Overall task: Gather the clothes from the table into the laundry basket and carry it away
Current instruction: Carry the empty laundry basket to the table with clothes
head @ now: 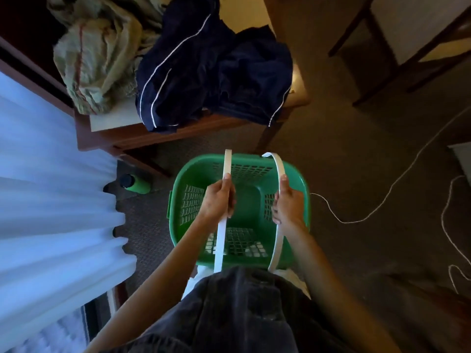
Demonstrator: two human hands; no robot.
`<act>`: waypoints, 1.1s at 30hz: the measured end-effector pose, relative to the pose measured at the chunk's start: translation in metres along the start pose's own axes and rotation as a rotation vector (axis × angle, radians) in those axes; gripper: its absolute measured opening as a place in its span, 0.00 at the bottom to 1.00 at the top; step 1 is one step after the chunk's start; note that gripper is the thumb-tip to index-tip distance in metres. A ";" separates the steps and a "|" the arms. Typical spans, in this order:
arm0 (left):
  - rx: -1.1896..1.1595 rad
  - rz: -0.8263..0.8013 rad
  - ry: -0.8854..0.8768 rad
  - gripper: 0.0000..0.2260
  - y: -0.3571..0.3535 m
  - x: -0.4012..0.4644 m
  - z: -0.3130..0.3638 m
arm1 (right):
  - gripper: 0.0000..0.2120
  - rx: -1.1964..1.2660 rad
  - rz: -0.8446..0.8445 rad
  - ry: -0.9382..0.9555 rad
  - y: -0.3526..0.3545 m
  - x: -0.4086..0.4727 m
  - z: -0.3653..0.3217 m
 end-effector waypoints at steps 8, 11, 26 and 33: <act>0.147 -0.048 0.055 0.19 -0.119 -0.012 0.007 | 0.22 0.189 0.028 -0.029 0.110 0.013 0.010; 0.197 -0.028 0.013 0.19 -0.180 -0.005 0.012 | 0.21 0.265 0.042 -0.014 0.162 0.032 0.009; 0.227 -0.103 -0.091 0.19 -0.408 0.044 0.052 | 0.20 0.365 0.135 0.057 0.355 0.152 -0.045; 0.162 -0.109 -0.121 0.19 -0.447 0.122 0.110 | 0.20 0.322 0.123 0.111 0.363 0.229 -0.121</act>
Point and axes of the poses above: each hand's wrist, its own x-axis towards the middle knuckle, its own y-axis out of the back of the hand, z = x × y, the point moved 4 cm from there along x, towards the middle knuckle, and after that the axes turned 6 degrees about -x, right-handed, at the moved point
